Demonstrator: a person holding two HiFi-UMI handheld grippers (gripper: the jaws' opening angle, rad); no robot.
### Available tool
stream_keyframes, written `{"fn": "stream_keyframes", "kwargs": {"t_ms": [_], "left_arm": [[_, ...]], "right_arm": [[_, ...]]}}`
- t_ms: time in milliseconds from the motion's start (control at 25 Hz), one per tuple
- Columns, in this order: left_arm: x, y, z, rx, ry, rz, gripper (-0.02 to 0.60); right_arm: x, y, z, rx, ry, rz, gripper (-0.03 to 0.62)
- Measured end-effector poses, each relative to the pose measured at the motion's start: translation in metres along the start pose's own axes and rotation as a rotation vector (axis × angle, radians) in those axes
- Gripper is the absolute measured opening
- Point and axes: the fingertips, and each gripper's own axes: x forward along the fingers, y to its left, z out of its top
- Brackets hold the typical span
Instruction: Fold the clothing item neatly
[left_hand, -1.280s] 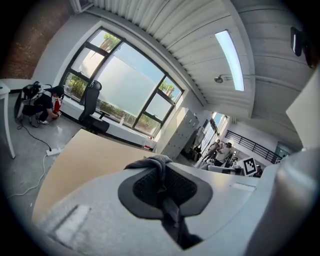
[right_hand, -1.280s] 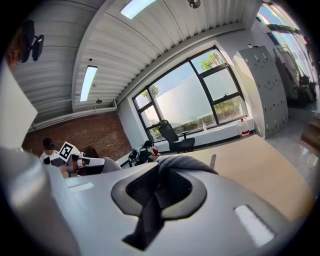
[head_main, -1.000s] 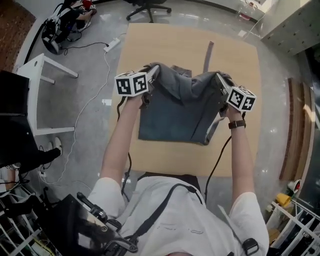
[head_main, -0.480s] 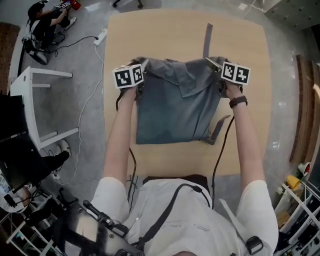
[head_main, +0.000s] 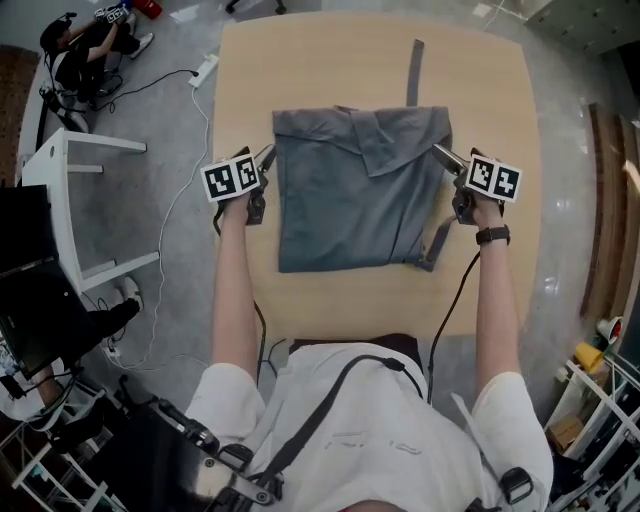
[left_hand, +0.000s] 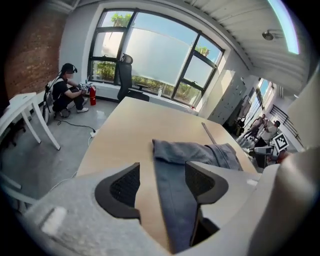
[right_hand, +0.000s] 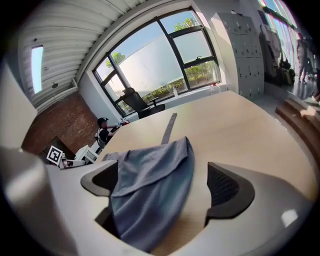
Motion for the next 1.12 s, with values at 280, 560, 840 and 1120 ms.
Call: {"fn": "stream_keyframes", "kwargs": {"t_ms": [280,560,840,1120], "left_arm": [[-0.075,-0.032,-0.161,-0.064,0.127,-0.078,0.296],[-0.090,-0.050,-0.265,-0.097,0.185,-0.074,0.273],[-0.111,-0.055,-0.254,-0.115,0.045,-0.127,0.046],[-0.147,-0.060,-0.313,-0.062,0.097,-0.153,0.046]], "right_arm": [[-0.058,0.056,-0.126,-0.021,0.055,0.084,0.415],[-0.060,0.074,-0.260,-0.003,0.198,0.031,0.260],[-0.079,0.061,-0.266,0.172,0.061,0.106,0.066],[-0.121,0.072,-0.325,0.105,0.083,0.117,0.064]]}}
